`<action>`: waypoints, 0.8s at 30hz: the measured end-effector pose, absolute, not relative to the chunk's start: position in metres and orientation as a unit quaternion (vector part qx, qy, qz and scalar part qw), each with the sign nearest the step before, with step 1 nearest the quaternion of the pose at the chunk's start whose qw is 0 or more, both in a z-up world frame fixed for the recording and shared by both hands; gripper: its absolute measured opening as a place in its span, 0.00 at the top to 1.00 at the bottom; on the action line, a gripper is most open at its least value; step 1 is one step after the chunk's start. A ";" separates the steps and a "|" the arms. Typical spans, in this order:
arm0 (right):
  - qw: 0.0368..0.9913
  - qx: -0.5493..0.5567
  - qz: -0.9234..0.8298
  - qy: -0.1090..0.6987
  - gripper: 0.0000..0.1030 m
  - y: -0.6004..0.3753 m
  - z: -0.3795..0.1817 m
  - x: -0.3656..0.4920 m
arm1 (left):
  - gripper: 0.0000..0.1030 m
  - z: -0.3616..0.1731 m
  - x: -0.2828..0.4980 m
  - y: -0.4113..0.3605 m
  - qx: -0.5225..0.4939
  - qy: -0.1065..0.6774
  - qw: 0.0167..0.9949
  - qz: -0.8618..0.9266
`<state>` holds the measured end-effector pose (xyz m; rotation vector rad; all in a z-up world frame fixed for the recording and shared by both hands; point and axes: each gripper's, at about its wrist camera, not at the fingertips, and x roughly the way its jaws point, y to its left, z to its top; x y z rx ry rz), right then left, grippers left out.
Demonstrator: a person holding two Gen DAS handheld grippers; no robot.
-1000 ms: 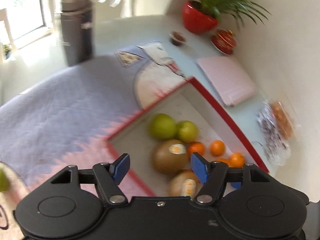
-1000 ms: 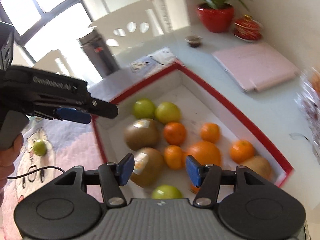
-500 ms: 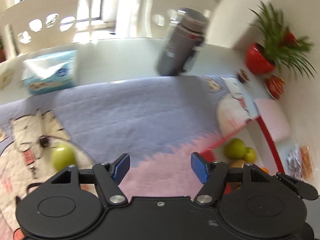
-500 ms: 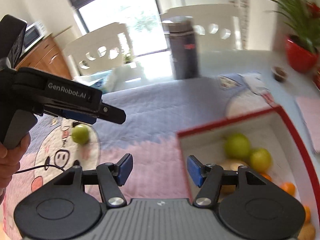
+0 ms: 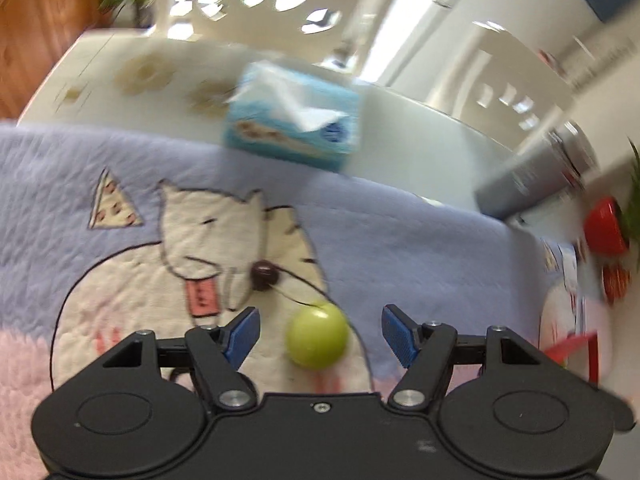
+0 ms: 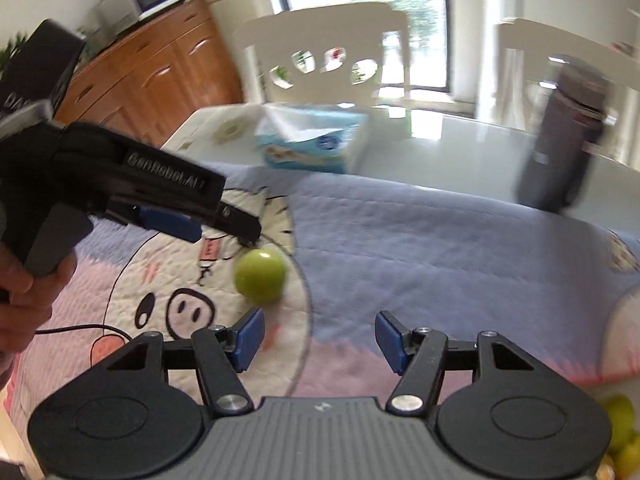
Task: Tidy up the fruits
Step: 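Move both tools back over the last fruit, then grasp the dark cherry with the left tool while the right grasps the green apple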
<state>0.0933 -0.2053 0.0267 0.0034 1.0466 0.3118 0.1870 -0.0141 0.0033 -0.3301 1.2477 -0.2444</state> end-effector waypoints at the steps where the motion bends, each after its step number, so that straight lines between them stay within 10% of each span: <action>1: 0.851 0.000 0.156 0.502 0.39 -0.198 0.022 0.100 | 0.24 -0.002 0.191 -0.006 -0.169 0.585 0.786 -0.108; 24: 0.808 0.006 0.204 0.554 0.44 -0.143 -0.060 0.159 | 0.72 -0.076 0.235 0.023 -0.290 0.623 0.724 -0.066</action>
